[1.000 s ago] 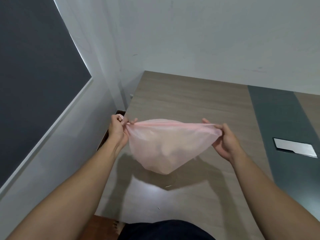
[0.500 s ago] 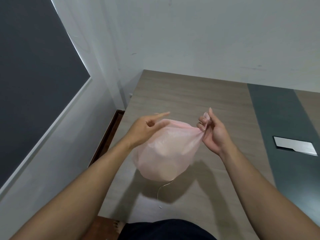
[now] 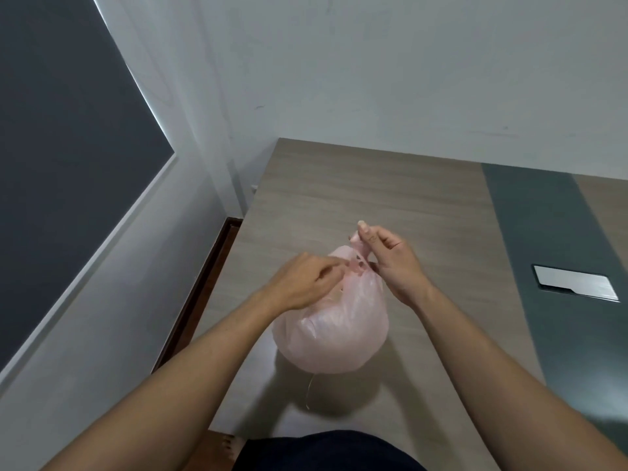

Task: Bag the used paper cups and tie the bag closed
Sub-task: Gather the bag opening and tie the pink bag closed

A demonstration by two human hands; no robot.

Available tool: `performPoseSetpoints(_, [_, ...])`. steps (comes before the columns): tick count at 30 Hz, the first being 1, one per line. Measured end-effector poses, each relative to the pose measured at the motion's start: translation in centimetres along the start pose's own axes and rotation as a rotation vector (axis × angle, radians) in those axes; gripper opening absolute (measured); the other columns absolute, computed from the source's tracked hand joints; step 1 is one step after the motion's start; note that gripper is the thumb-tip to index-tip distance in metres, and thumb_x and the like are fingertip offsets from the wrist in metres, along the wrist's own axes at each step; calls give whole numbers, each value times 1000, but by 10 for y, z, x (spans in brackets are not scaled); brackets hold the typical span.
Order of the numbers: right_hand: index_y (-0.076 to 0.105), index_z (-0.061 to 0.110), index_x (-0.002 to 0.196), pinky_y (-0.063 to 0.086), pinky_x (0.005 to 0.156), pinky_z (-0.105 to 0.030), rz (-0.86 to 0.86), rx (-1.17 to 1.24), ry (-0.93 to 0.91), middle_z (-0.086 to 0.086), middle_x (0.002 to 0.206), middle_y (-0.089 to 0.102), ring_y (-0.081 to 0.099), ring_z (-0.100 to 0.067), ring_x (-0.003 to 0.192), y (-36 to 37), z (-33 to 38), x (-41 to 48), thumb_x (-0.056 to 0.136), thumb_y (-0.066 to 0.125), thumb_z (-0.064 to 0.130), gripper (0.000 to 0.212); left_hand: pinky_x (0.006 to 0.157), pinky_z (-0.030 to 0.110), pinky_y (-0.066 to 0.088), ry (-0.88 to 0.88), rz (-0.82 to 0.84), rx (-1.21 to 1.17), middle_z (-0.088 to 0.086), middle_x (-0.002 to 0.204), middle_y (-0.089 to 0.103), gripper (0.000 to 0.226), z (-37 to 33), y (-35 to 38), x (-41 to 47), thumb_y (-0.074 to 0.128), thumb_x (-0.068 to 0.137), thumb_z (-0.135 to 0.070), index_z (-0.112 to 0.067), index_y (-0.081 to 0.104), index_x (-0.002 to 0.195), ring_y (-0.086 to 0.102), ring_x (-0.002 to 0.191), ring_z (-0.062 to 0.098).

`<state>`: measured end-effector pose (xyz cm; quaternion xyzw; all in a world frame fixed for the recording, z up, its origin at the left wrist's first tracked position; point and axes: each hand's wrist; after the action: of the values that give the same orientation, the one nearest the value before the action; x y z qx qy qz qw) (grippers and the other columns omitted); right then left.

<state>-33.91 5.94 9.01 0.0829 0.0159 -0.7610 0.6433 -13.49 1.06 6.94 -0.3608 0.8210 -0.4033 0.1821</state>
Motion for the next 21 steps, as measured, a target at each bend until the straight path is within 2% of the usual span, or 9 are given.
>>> performPoseSetpoints(2, [82, 9, 98, 63, 89, -38, 20, -34, -8, -1, 117, 75, 72, -13, 105, 3, -1, -2, 103, 69, 43, 37, 66, 31, 51, -64, -109, -225, -12, 82, 74, 39, -5, -3, -1, 52, 111, -59, -35, 80, 124, 63, 67, 3])
performPoseSetpoints(4, [86, 16, 99, 58, 101, -31, 38, -137, -45, 6, 138, 66, 63, -2, 129, 5, -2, -1, 102, 70, 44, 33, 64, 34, 53, -84, -100, -274, -12, 78, 75, 39, -12, -5, -1, 63, 100, -73, -40, 80, 109, 66, 67, 8])
performPoseSetpoints(7, [87, 21, 97, 48, 103, -13, 71, -241, -92, 12, 149, 55, 53, 6, 137, 11, 1, 0, 100, 71, 44, 29, 57, 31, 42, -116, -101, -262, -15, 55, 62, 33, -12, 2, 1, 74, 101, -54, -43, 74, 70, 53, 53, 9])
performPoseSetpoints(8, [87, 22, 98, 48, 101, -10, 82, -249, -103, 13, 150, 55, 52, 7, 138, 13, 3, -1, 100, 70, 45, 29, 58, 30, 42, -135, -113, -309, -15, 55, 64, 34, -10, 4, 2, 73, 103, -47, -44, 76, 69, 54, 54, 10])
performPoseSetpoints(10, [83, 22, 107, 50, 107, -16, 83, -178, -103, 8, 148, 60, 56, 0, 138, 16, 3, -3, 100, 66, 50, 34, 65, 37, 51, -177, -109, -450, -10, 74, 79, 21, -11, 1, 1, 70, 106, -43, -42, 88, 96, 69, 68, 14])
performPoseSetpoints(12, [71, 17, 120, 53, 113, -34, 82, -29, -49, -2, 141, 67, 63, -14, 136, 15, 1, -6, 105, 62, 47, 35, 72, 35, 57, -191, -117, -573, -12, 90, 85, 23, -16, -8, -2, 69, 109, -40, -30, 89, 115, 78, 84, 10])
performPoseSetpoints(15, [58, 18, 138, 49, 118, -46, 134, -50, -32, 2, 142, 67, 63, -14, 136, 9, -4, -9, 108, 60, 24, 31, 73, 23, 54, -188, -107, -695, -17, 82, 81, 24, -19, -20, -4, 70, 109, -37, -22, 88, 108, 72, 77, -1])
performPoseSetpoints(18, [51, 23, 149, 45, 120, -41, 301, -210, -98, 4, 149, 63, 56, -12, 143, 11, -4, -17, 106, 57, 19, 44, 96, 32, 64, -179, -140, -789, 0, 109, 87, 26, -20, -27, -3, 73, 107, -36, -17, 87, 119, 82, 108, 16])
performPoseSetpoints(21, [55, 28, 147, 50, 116, -46, 291, -295, -128, 6, 141, 68, 62, -14, 137, 21, 2, -20, 109, 64, 28, 39, 91, 33, 65, -212, -208, -923, 16, 112, 85, 26, -24, -28, 0, 79, 103, -26, -5, 86, 117, 83, 109, 26])
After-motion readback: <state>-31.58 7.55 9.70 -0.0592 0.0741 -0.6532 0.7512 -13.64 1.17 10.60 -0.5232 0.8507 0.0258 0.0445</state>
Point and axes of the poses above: each hand's wrist, its own x-axis towards the middle knuckle, its own y-axis out of the palm, z = x × y
